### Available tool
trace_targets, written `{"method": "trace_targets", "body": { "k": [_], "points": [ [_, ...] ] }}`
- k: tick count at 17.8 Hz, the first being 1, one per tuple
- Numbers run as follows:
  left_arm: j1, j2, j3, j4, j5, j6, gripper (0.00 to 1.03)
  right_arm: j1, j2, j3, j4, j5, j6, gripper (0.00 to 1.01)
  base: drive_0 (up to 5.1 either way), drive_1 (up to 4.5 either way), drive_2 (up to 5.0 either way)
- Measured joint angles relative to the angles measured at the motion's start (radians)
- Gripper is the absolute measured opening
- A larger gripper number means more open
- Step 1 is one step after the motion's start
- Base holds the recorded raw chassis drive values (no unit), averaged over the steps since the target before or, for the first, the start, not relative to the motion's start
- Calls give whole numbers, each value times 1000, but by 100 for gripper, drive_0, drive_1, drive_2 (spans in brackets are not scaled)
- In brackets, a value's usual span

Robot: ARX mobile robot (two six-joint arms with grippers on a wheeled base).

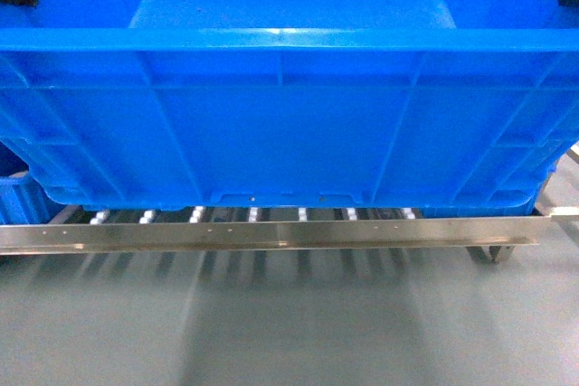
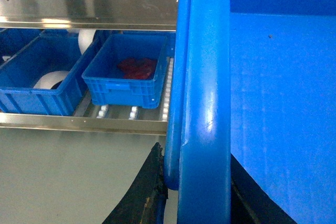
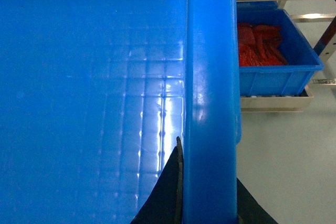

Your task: Place box next to blue box on left shelf

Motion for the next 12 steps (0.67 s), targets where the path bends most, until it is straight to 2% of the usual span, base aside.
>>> {"method": "trace_targets", "body": {
  "k": [12],
  "points": [
    [0, 0, 0, -2, 0, 0, 19, 0, 0, 0, 0, 0, 0, 7, 0, 0, 0]
  ]
}}
